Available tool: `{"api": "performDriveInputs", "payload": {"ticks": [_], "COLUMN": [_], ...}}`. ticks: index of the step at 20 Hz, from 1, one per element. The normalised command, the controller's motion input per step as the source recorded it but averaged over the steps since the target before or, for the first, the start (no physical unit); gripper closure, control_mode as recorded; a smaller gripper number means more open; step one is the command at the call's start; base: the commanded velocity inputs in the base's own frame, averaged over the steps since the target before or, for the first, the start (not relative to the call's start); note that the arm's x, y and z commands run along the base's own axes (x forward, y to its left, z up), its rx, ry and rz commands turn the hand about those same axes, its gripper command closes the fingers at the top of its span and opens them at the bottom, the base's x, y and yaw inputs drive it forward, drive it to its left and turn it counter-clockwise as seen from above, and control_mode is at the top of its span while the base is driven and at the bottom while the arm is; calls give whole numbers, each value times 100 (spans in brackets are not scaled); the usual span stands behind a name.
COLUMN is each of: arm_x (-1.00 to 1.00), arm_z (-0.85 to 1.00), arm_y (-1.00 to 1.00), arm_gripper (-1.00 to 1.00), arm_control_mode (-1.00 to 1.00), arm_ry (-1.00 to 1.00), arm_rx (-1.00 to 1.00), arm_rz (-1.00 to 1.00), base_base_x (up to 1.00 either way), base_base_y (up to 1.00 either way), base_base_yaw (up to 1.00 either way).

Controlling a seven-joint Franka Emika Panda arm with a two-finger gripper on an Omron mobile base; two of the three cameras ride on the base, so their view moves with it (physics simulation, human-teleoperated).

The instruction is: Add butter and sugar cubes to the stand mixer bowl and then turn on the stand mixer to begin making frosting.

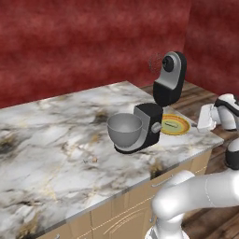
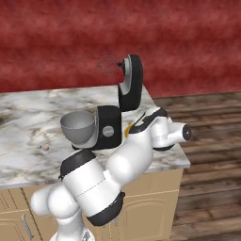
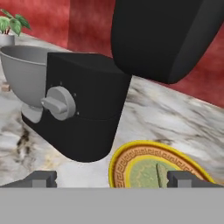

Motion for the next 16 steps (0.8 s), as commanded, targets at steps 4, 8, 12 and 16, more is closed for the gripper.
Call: {"api": "performDriveInputs", "payload": {"ticks": [4, 8, 12, 16], "arm_x": [13, 11, 1, 0], "arm_z": [0, -4, -23, -27], "arm_y": [1, 8, 8, 3], "arm_gripper": [-100, -100, -100, -100], "arm_control_mode": [-100, -100, -100, -100], "arm_ry": [6, 14, 18, 12], "arm_rx": [-1, -5, -3, 0], "arm_rz": [0, 0, 0, 0], "base_base_x": [0, 0, 0, 0], "base_base_y": [0, 0, 0, 0], "base_base_yaw": [0, 0, 0, 0]}}
